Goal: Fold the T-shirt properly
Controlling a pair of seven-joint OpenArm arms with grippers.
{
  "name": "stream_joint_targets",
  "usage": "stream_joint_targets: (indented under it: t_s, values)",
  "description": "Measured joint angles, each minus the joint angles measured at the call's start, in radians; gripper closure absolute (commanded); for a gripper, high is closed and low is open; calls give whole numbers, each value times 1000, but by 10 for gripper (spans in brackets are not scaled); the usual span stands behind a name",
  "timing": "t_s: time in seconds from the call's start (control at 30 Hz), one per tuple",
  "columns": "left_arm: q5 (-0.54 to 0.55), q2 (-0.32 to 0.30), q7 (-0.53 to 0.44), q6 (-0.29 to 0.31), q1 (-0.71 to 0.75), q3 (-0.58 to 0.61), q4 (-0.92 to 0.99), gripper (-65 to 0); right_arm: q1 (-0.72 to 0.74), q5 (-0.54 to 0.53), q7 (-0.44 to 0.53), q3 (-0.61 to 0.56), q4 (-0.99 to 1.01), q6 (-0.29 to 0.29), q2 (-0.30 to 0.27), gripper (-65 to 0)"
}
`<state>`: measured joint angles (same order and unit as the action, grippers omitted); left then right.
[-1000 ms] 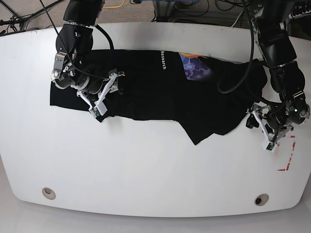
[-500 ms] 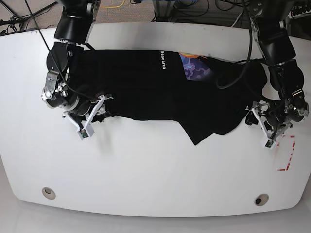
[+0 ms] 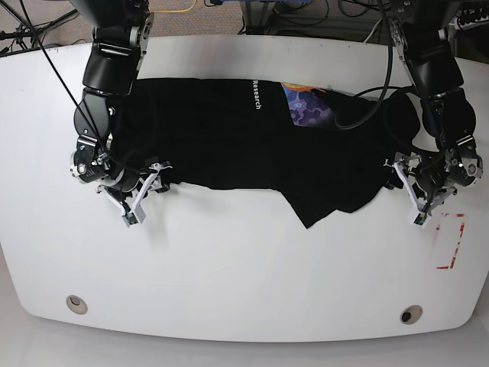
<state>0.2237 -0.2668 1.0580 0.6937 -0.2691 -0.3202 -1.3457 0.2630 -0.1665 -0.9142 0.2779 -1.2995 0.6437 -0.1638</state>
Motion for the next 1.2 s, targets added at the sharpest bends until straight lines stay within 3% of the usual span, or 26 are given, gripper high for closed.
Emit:
stream_joint_targets:
  t_s: [0.57,0.7,0.83,0.9,1.2]
  values:
    - [1,-3,0,0,0,0,0,-378,2,50,142,0,95,0,0,-312]
    - [1,-3,0,0,0,0,0,-378,3,59,145,0,95,0,1,-214]
    - [1,-3,0,0,0,0,0,-378,2,59,144,0,96,0,0,-48]
    - [1,-3,0,0,0,0,0,-378,2,59,144,0,97,-1,1,0]
    - [1,-3,0,0,0,0,0,-378,2,59,151,0,96,-4,1,0]
